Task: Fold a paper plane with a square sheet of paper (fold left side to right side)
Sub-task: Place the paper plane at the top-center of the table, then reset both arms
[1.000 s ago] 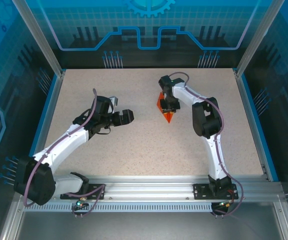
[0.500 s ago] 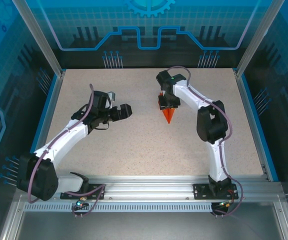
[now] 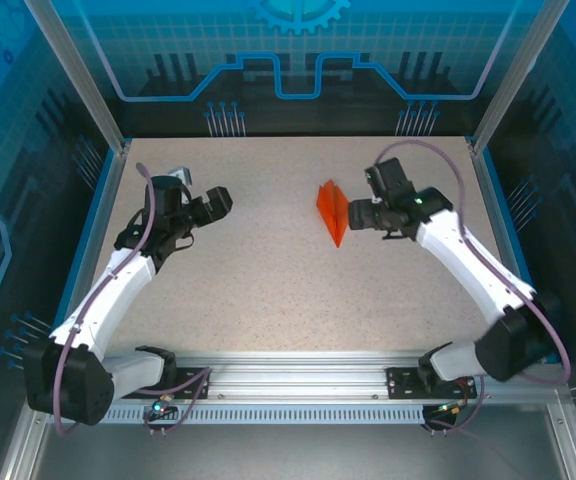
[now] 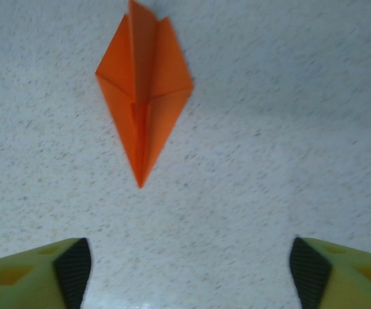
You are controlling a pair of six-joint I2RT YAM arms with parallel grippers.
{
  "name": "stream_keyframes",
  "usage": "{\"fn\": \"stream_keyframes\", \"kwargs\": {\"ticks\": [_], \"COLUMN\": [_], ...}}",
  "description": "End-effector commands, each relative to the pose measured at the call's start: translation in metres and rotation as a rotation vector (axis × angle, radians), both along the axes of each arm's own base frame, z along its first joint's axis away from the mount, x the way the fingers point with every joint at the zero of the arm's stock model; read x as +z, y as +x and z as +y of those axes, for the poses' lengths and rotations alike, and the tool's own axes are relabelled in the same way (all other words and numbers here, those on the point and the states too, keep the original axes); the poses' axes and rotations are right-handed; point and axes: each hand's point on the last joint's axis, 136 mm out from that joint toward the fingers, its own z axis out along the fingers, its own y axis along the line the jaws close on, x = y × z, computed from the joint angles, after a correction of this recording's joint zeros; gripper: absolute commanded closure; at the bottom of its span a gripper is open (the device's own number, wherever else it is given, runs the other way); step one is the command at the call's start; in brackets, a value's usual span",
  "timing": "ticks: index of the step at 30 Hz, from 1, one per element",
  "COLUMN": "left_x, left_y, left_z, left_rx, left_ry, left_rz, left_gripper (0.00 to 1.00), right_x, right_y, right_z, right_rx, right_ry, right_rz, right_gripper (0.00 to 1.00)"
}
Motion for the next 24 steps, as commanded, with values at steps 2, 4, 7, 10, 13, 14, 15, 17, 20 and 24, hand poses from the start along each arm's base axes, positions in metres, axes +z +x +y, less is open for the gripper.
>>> {"fn": "stream_keyframes", "kwargs": {"ticks": [2, 4, 7, 10, 13, 14, 15, 17, 20, 24], "left_x": [-0.001, 0.0, -0.007, -0.019, -0.03, -0.035, -0.039, -0.051, -0.067, -0.075], "left_y": [0.01, 0.012, 0.009, 0.005, 0.002, 0.003, 0.005, 0.009, 0.014, 0.02], "left_z": [0.038, 0.047, 0.064, 0.077, 0.086, 0.086, 0.084, 0.083, 0.076, 0.06], "left_rx": [0.125, 0.149, 0.22, 0.254, 0.271, 0.259, 0.238, 0.214, 0.167, 0.079], "left_ry": [0.206, 0.268, 0.351, 0.445, 0.512, 0.522, 0.534, 0.56, 0.554, 0.527], "left_rz": [-0.106, -0.154, -0.174, -0.158, -0.135, -0.137, -0.137, -0.13, -0.146, -0.21], "left_gripper": [0.01, 0.01, 0.01, 0.01, 0.01, 0.01, 0.01, 0.01, 0.01, 0.01], "right_x": [-0.003, -0.006, -0.015, -0.031, -0.048, -0.054, -0.06, -0.075, -0.09, -0.091], "right_y": [0.005, 0.002, -0.002, -0.004, -0.001, 0.001, 0.003, 0.008, 0.02, 0.037], "right_z": [-0.038, -0.053, -0.082, -0.108, -0.119, -0.124, -0.127, -0.131, -0.125, -0.114], "right_rx": [-0.099, -0.123, -0.177, -0.212, -0.187, -0.199, -0.208, -0.215, -0.16, -0.082], "right_ry": [-0.032, -0.035, -0.075, -0.12, -0.132, -0.125, -0.112, -0.069, -0.043, -0.032], "right_rz": [-0.14, -0.18, -0.222, -0.275, -0.35, -0.383, -0.4, -0.416, -0.454, -0.513], "right_gripper": [0.0, 0.0, 0.0, 0.0, 0.0, 0.0, 0.0, 0.0, 0.0, 0.0]}}
